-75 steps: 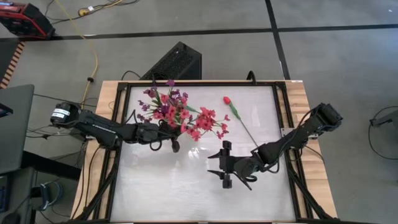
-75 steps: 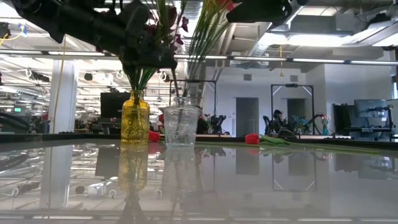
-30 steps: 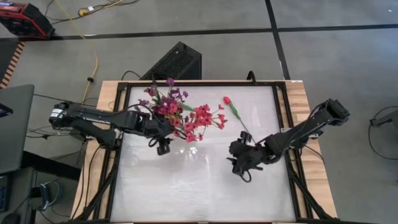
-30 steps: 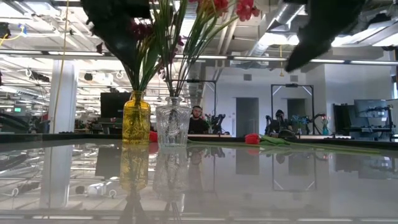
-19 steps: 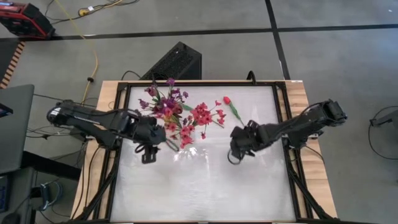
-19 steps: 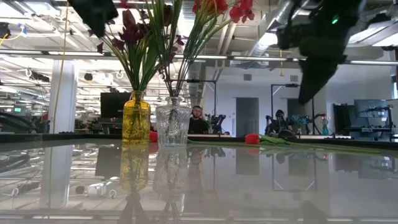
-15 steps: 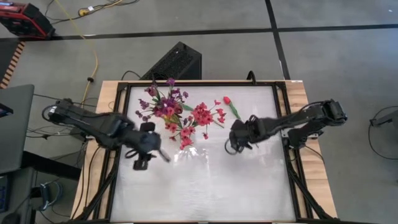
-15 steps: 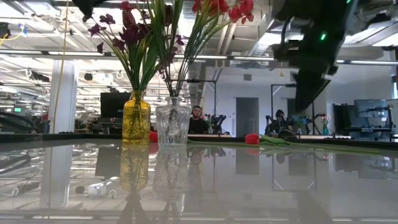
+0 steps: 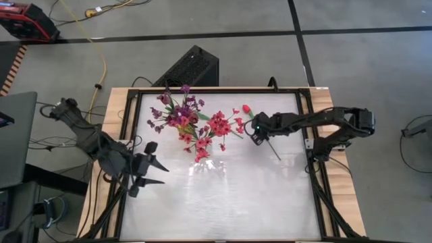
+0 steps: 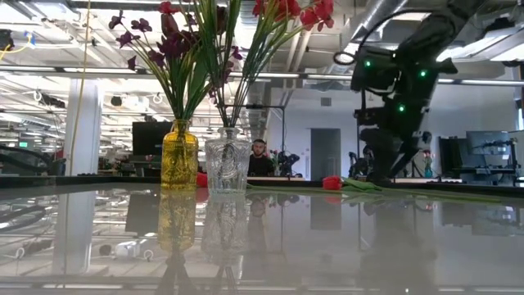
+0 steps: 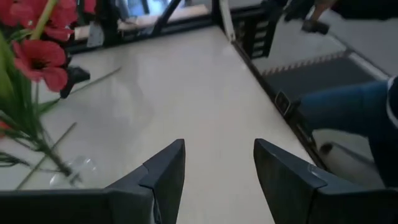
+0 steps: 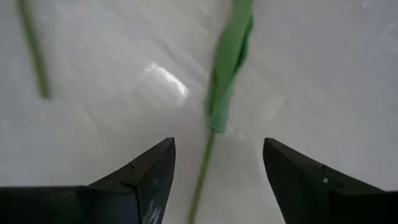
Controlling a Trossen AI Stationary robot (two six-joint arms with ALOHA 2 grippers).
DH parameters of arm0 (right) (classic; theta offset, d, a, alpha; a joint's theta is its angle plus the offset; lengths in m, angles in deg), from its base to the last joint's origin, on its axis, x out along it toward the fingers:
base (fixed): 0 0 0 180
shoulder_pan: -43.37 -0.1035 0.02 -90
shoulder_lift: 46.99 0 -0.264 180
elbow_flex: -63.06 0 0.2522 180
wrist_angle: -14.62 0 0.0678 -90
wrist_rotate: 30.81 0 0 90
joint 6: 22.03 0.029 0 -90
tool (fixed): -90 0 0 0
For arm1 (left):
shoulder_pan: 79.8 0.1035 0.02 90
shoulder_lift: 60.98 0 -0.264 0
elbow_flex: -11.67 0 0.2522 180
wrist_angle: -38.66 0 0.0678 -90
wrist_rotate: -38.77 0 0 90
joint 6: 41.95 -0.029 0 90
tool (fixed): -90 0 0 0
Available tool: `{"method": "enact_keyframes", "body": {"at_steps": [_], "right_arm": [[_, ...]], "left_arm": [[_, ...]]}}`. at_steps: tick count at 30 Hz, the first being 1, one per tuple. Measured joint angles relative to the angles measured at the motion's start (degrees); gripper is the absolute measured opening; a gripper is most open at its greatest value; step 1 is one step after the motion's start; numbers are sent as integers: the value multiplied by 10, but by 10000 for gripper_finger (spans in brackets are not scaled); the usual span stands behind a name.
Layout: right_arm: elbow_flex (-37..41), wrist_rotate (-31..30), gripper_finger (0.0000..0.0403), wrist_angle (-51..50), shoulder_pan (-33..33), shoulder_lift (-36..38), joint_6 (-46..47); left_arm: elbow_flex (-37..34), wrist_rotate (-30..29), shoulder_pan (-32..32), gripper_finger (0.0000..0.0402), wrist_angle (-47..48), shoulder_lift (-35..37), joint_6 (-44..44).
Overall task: Sort flowers into vase by color
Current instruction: Put the right red tulip into the transparent vase
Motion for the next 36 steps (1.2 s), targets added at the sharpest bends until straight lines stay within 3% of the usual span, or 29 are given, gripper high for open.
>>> {"method": "enact_keyframes", "body": {"at_steps": [4,7,10,15,20,23,26,31,36], "right_arm": [[14,3,261,9,13,-10,-2],[26,46,239,45,15,-26,-2],[30,74,184,59,13,-49,4],[28,74,29,55,-4,-63,26],[24,40,22,30,-38,-1,71],[18,-11,21,64,-79,71,95],[21,-109,21,110,-149,131,109],[70,-299,21,382,-302,173,64],[111,-427,21,652,-433,101,-44]], "left_arm": [[-84,3,-1,181,-77,45,-5],[-145,3,-1,181,-154,74,-20],[-220,23,-1,181,-291,96,-74],[-348,55,-1,181,-494,107,-151],[-428,58,-1,181,-648,108,-208],[-444,59,0,181,-681,110,-229],[-444,49,0,181,-681,117,-228],[-444,47,0,181,-680,121,-227],[-444,45,0,181,-678,121,-223]]}}
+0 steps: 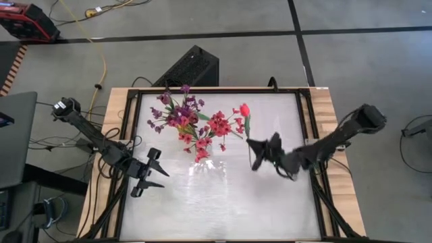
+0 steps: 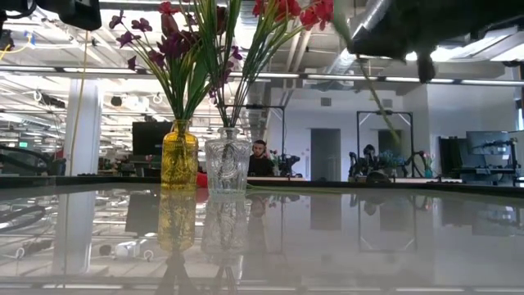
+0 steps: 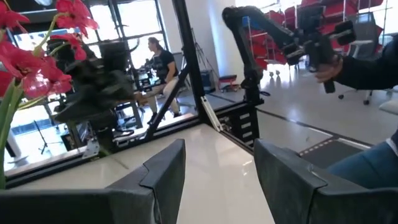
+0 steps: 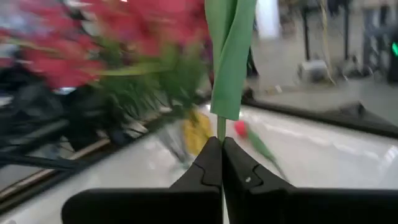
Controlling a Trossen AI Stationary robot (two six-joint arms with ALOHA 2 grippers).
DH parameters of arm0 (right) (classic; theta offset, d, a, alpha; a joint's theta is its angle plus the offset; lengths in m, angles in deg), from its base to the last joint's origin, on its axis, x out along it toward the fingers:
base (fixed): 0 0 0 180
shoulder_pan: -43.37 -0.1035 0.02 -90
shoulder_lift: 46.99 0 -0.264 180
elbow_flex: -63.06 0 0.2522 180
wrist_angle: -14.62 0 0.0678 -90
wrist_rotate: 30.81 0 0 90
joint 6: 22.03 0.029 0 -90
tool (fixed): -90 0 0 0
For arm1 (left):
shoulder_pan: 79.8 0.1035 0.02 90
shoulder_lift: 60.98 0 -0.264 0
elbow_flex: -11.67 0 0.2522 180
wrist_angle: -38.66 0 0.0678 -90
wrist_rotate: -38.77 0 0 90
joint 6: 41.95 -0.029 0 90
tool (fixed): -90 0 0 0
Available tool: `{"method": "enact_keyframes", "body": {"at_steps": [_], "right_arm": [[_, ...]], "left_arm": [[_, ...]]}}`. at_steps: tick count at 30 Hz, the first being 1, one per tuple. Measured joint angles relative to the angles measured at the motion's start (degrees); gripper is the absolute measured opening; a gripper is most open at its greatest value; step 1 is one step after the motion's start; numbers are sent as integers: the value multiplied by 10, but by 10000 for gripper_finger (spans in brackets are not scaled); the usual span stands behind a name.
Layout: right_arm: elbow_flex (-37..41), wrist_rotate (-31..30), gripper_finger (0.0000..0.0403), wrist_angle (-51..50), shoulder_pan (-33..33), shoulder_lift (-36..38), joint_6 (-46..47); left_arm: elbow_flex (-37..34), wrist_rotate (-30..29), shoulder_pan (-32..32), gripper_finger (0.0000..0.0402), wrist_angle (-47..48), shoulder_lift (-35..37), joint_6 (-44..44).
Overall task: Sort flowers into vase by color
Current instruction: Put the right red tulip into the transparent vase
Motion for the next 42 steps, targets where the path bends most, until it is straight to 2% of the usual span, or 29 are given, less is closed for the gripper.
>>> {"method": "enact_keyframes", "body": {"at_steps": [3,5,8,10,12,14,17,20,22,27,42], "right_arm": [[-1,-27,21,154,-50,-62,-127],[-9,2,21,273,-74,-105,-251],[-35,142,21,443,-86,-171,-410],[-59,248,21,502,-79,-219,-471],[-90,322,21,520,-60,-269,-500],[-127,362,21,521,-35,-317,-519],[-182,396,21,522,8,-384,-565],[-214,399,20,523,48,-422,-590],[-218,402,20,523,77,-430,-578],[-219,456,20,524,137,-428,-524],[-238,464,20,524,176,-427,-553]], "left_arm": [[0,-1,0,181,-1,0,0],[0,-1,0,181,-1,0,0],[0,-6,0,181,-2,0,0],[0,-12,0,181,-2,0,0],[0,-17,0,181,-2,0,0],[0,-20,0,181,-2,0,1],[0,-27,0,181,-2,0,9],[0,-27,0,181,-2,0,15],[0,-27,0,181,0,0,20],[0,-27,0,180,2,0,20],[0,-27,0,180,14,0,6]]}}
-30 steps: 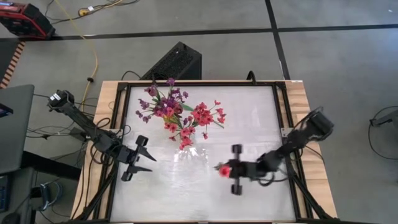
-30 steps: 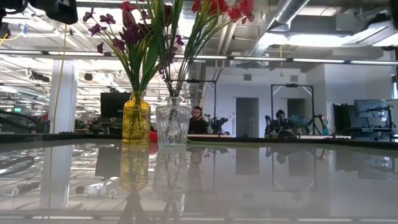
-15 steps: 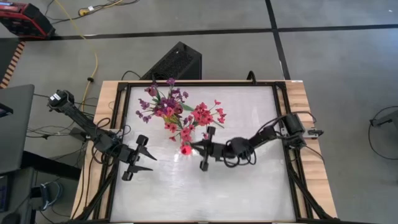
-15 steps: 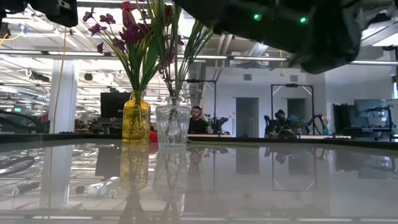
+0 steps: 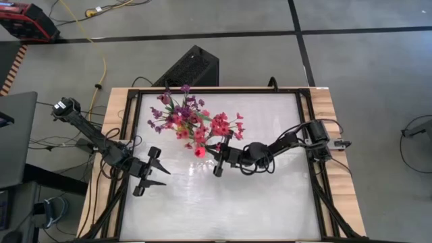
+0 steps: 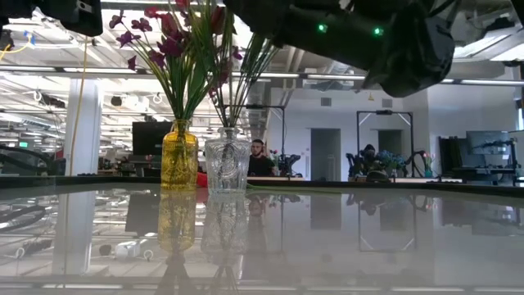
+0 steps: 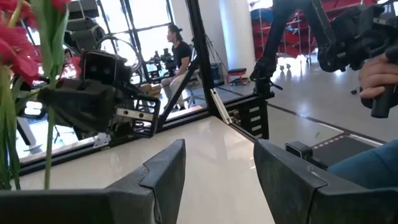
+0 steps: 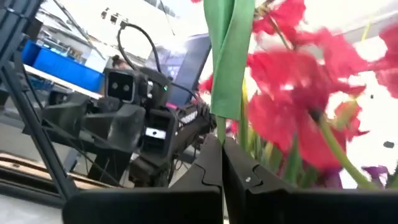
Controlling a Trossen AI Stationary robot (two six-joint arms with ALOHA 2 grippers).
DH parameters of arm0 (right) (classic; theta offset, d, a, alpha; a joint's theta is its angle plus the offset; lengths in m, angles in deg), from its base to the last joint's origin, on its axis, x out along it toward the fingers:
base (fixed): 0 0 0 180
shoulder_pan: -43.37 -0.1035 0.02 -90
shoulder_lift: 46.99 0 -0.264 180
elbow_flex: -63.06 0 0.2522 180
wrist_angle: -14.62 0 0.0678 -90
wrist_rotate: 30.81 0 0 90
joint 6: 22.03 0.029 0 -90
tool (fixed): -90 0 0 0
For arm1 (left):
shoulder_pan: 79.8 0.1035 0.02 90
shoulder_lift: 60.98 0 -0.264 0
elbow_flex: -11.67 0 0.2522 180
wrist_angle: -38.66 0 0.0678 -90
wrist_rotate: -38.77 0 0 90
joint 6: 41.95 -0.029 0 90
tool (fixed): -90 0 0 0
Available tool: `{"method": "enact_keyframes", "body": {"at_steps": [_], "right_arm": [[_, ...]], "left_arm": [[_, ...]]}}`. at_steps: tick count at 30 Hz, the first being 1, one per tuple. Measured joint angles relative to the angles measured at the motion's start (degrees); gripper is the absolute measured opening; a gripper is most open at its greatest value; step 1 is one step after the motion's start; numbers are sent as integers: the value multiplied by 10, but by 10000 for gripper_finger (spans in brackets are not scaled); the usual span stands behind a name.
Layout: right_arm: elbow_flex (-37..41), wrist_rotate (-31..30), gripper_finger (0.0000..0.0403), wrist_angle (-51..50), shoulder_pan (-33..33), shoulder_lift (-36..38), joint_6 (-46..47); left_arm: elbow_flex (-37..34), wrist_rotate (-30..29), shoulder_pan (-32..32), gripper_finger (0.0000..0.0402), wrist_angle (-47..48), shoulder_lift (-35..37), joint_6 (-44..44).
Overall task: Sort flowers into vase by color
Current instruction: Put the right red tulip into the transparent vase
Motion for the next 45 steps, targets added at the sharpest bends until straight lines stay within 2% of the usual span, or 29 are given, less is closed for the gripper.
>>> {"method": "enact_keyframes", "body": {"at_steps": [9,21,33,39,45], "right_arm": [[-11,10,20,-3,11,-2,15],[-11,10,19,-72,22,-4,49],[-11,-38,19,-140,35,-4,117],[-11,-39,41,-178,44,-4,151],[-11,-39,56,-184,37,-4,124]], "left_arm": [[0,0,0,180,0,0,2],[0,0,0,180,0,0,5],[0,0,0,180,1,0,7],[0,0,0,180,5,0,7],[0,0,0,180,15,0,14]]}}
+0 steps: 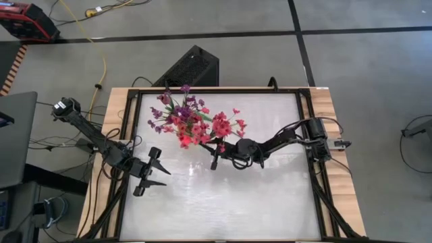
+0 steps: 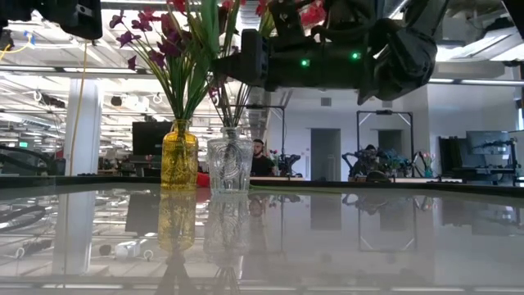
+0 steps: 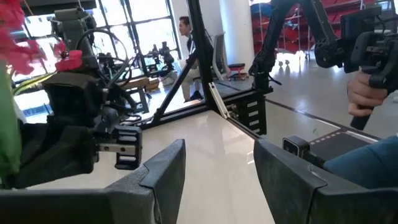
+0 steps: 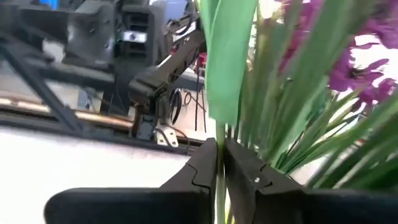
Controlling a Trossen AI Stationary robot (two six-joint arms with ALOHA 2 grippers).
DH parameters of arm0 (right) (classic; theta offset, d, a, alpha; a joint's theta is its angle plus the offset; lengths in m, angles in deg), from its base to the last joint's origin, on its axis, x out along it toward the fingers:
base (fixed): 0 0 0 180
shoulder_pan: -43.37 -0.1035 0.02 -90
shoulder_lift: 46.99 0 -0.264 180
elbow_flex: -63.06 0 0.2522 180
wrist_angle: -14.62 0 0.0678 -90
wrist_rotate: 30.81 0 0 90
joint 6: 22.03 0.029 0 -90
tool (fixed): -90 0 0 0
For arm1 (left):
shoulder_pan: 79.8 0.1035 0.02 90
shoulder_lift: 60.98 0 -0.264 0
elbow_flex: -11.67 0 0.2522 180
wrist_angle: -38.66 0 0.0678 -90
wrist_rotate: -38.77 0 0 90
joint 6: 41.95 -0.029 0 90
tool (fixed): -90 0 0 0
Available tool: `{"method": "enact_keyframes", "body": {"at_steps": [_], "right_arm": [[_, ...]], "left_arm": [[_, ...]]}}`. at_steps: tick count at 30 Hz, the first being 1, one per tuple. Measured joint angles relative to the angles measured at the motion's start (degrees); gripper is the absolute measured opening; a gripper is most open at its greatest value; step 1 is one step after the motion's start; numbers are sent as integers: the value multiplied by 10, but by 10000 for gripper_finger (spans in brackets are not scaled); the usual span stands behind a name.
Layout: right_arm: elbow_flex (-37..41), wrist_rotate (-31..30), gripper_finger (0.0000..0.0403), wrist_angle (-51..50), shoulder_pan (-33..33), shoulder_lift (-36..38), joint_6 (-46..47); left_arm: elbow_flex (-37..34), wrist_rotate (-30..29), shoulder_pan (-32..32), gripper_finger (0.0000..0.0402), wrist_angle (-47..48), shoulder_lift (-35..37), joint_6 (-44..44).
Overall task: Sort flowers into vase by color
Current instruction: Put the right red tulip into the transparent vase, then put the red tulip into the transparent vase
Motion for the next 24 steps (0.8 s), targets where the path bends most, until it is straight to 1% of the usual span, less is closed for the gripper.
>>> {"method": "enact_keyframes", "body": {"at_steps": [3,6,11,14,19,21,24], "right_arm": [[0,-1,63,-36,-5,9,-8],[0,-1,77,-108,-7,34,12],[0,-2,125,-252,-6,94,39],[0,-3,164,-361,-6,142,60],[0,17,219,-583,-6,227,116],[0,40,233,-672,-6,261,147],[0,67,243,-813,-4,302,206]], "left_arm": [[0,0,0,180,2,0,1],[0,0,0,180,2,0,1],[0,0,0,180,2,0,1],[0,0,0,180,2,0,3],[0,0,0,180,2,0,5],[0,0,0,180,2,0,5],[0,0,0,180,2,0,5]]}}
